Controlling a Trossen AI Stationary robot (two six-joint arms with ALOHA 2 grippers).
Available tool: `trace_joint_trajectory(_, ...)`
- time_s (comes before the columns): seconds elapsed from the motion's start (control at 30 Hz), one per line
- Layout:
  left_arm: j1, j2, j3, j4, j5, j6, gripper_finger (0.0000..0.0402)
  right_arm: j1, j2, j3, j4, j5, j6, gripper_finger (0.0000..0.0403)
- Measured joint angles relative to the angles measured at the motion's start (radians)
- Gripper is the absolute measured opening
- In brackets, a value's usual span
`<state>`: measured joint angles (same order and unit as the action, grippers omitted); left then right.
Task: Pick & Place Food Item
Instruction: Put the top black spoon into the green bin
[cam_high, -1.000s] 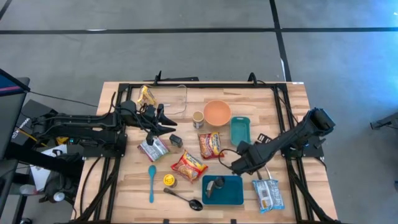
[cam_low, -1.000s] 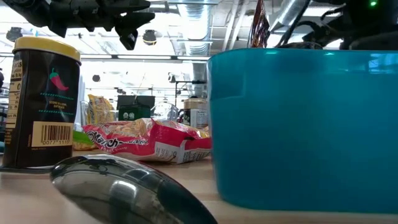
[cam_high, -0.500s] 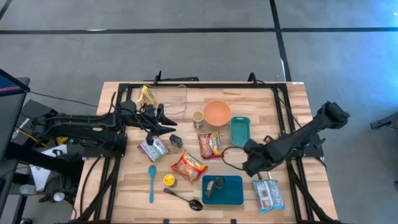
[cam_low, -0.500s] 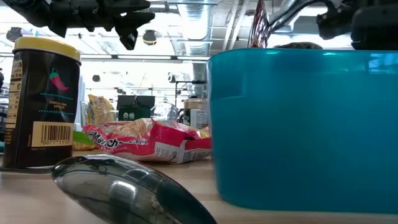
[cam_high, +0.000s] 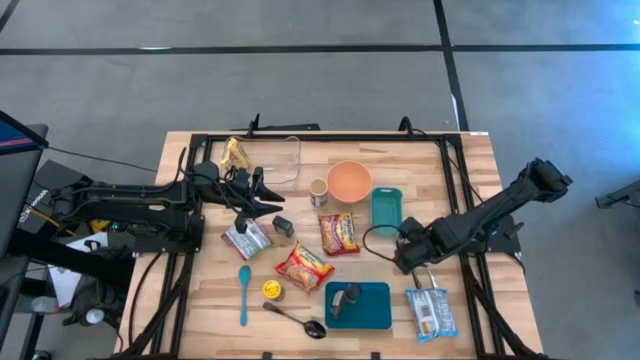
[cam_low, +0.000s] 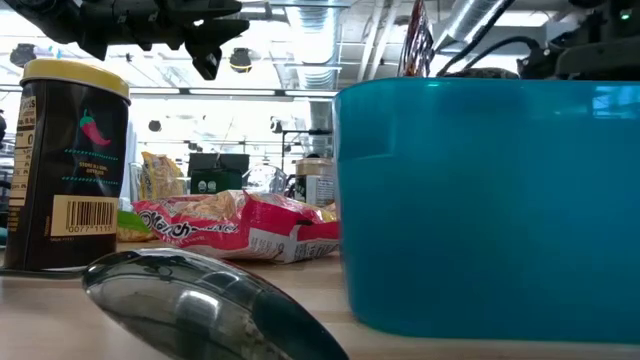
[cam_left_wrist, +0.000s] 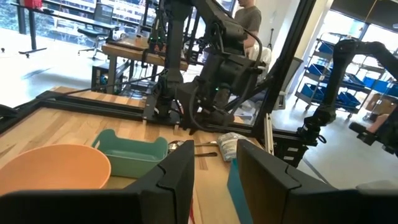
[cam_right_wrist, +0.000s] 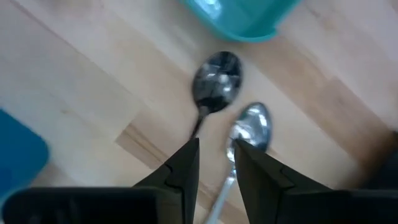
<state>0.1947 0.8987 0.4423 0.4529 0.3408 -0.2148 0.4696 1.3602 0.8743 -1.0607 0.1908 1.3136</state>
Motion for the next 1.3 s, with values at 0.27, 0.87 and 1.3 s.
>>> trace_joint_trajectory(0.27, 0.000, 0.000, 0.000, 0.000, 0.000, 0.000, 0.0115, -0.014, 0.000, -0.062, 0.089, -0.033, -0.006, 0.0096)
trace_joint_trajectory(0.87, 0.000, 0.000, 0.000, 0.000, 0.000, 0.000, 0.0115, -0.014, 0.012, -0.130, 0.211, -0.033, -0.004, 0.0096)
trace_joint_trajectory(1.3, 0.000, 0.000, 0.000, 0.000, 0.000, 0.000, 0.0115, -0.014, 0.135, -0.131, 0.237, -0.064, -0.031, 0.0096)
